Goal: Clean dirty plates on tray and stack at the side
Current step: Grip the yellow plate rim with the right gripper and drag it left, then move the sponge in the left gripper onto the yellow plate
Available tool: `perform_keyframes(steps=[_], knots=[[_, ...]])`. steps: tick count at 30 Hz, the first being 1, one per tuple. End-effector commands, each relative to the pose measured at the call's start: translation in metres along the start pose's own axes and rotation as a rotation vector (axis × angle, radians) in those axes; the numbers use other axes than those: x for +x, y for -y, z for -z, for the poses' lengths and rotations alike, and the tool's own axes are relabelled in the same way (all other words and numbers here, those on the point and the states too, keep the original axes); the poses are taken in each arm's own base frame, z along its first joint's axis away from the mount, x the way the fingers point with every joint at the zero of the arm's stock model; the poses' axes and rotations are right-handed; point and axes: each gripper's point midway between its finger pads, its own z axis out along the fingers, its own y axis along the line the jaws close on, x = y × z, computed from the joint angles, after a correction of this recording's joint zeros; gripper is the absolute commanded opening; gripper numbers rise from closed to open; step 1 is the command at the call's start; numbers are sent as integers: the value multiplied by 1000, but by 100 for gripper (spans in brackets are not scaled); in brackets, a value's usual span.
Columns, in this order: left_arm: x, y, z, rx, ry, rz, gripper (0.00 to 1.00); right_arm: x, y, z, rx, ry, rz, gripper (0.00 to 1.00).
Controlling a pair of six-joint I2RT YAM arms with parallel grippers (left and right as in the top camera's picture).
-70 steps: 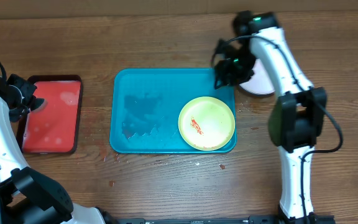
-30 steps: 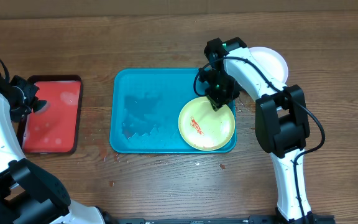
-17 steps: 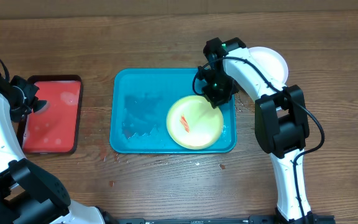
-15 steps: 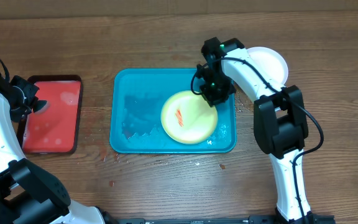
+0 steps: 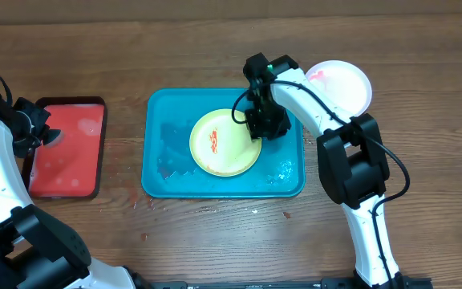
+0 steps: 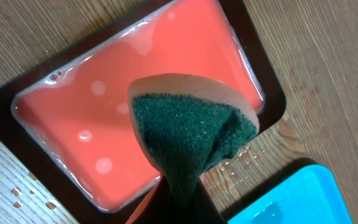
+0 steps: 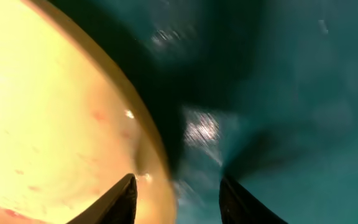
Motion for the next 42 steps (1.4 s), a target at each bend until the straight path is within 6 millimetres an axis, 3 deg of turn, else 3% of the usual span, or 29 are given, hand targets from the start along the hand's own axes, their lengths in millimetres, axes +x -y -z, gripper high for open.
perform_keyframes(steps=[1, 8, 11, 12, 13, 18, 22, 27, 31, 38, 42], knots=[[2, 7, 0, 37, -18, -24, 4, 5, 2, 11, 7, 6, -78, 43], [8, 20, 0, 95, -43, -71, 4, 5, -2, -10, 5, 15, -70, 43], [11, 29, 1, 133, -51, -110, 4, 0, -1, -20, -1, 40, -108, 30], [12, 32, 1, 141, -53, -116, 4, -3, -1, -21, -5, 52, -116, 18], [13, 34, 1, 145, -56, -121, 4, -6, -1, -21, -10, 65, -128, 13], [28, 54, 1, 193, -86, -196, 4, -19, -8, -20, -43, 114, -170, 4], [58, 89, 2, 260, -132, -327, 4, -33, -17, -18, -83, 169, -287, 4], [101, 130, -10, 291, -186, -471, 4, -47, -36, -15, -157, 220, -255, 4], [142, 157, -34, 298, -250, -591, 4, -51, -45, -14, -159, 251, -150, 4], [211, 185, -77, 300, -351, -794, 4, -43, -54, -16, -138, 242, 114, 4], [232, 193, -81, 309, -368, -861, 4, -42, -55, -16, -144, 239, 121, 22]])
